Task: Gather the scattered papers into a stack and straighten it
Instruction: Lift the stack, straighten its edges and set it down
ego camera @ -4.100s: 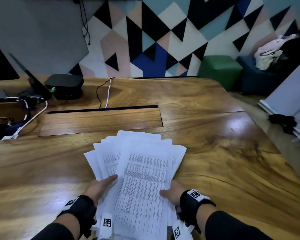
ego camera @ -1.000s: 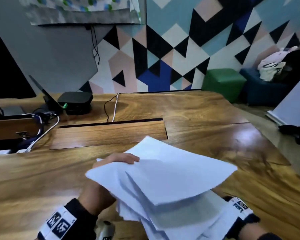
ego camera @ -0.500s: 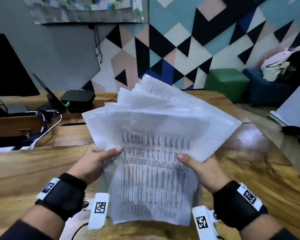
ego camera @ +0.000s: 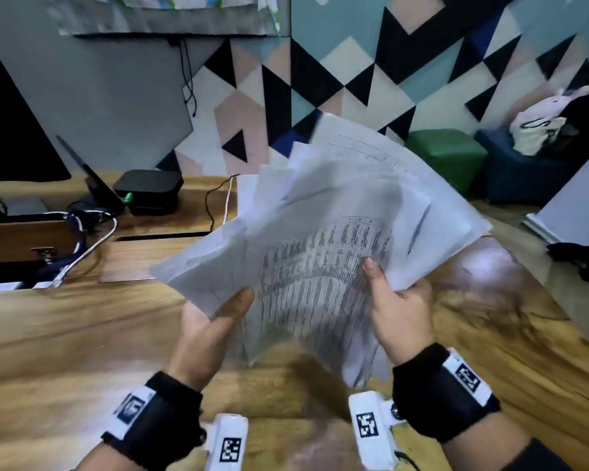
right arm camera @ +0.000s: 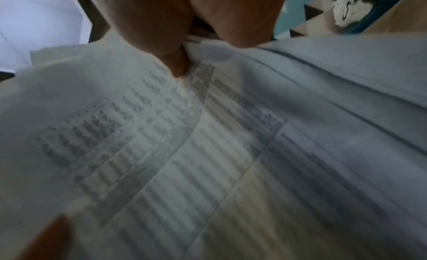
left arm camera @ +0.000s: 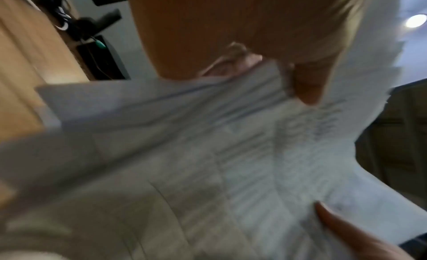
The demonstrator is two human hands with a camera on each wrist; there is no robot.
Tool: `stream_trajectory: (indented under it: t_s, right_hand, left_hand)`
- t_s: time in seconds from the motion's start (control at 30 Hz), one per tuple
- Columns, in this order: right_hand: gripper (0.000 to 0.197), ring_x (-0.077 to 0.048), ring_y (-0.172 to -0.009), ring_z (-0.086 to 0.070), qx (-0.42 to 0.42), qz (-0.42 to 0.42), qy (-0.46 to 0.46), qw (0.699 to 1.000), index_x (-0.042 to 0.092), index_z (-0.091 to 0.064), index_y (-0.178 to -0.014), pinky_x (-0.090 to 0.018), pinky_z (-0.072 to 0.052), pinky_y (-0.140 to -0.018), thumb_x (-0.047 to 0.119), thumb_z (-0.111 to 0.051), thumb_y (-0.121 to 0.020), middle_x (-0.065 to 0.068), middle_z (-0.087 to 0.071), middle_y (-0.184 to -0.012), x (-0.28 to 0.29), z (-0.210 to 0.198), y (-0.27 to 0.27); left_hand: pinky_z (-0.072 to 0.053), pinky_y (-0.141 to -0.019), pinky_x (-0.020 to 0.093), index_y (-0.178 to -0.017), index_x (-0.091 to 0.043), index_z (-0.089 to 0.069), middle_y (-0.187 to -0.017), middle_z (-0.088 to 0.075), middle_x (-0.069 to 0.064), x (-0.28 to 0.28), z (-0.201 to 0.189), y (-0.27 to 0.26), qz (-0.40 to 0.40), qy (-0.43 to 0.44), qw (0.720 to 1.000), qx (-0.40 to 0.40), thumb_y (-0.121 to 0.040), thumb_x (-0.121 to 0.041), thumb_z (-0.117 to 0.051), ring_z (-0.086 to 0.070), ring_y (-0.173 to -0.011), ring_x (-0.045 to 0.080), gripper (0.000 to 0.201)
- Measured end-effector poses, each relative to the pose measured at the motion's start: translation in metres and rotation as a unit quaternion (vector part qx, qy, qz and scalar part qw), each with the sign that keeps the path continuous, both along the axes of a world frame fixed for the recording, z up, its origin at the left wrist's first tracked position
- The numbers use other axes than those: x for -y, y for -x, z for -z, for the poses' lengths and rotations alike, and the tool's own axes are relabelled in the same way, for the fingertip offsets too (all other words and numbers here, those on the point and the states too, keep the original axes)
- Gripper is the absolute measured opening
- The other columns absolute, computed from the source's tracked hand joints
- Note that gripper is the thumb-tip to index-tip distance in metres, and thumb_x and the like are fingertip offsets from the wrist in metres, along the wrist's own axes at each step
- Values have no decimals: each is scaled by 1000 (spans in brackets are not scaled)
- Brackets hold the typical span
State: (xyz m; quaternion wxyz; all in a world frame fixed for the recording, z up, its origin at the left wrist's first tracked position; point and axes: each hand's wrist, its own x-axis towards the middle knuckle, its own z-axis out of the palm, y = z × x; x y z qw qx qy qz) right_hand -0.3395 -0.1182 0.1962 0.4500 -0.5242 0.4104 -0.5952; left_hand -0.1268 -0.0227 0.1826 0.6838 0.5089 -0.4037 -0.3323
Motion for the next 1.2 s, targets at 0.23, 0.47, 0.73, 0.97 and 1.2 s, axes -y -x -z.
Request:
stream_trajectory:
  t_s: [0.23, 0.47, 0.73, 0.97, 1.2]
  right_hand:
    - [9, -5, -90, -70, -30, -71, 2, 997, 13, -75, -94, -23, -51, -85, 15, -69, -87, 10, -77, -87, 33, -12, 26]
    - [18, -14, -89, -68, -54, -130, -25, 990, 13, -77, -86, -33, -51, -89, 29, -72, -80, 0, -76, -93, 48, -22, 32]
    - [28, -22, -101, -66, -7, -230, -106, 967, -1, -72, -97, -36, -50, -96, 18, -73, -77, -15, -73, -107, 53, -28, 22]
    - [76, -32, -113, -65, -85, -364, -270, 887, 4, -63, -121, -51, -42, -107, 33, -92, -56, -14, -70, -119, 44, 24, 40]
    - [19, -11, -97, -72, -195, -217, -104, 951, 14, -72, -104, -43, -56, -92, 20, -70, -86, 7, -77, -101, 2, 57, 24]
  left_hand:
    - [-53, -61, 13, -78, -19, -83, -82, -79, 0, -2, 16, -30, 212, -220, 952, -8, -45, -43, -92, -74, -70, 6, 42]
    - [-59, -65, 26, -91, -2, -80, -100, -77, 17, -4, 14, -47, 305, -301, 895, -126, -36, -33, -98, -76, -84, 24, 66]
    - [-57, -90, 39, -119, -1, -68, -120, -71, 19, 26, -4, -39, 160, -187, 963, -112, -39, -34, -98, -69, -109, 32, 91]
    - [-61, -76, 34, -117, 6, -65, -114, -72, 22, 33, 6, -48, 86, -165, 970, -154, -61, -20, -87, -74, -93, 28, 66]
    - [-52, -96, 40, -111, -2, -67, -99, -78, 3, 31, 16, -35, -33, -143, 989, -16, -76, -19, -80, -71, -95, 20, 40]
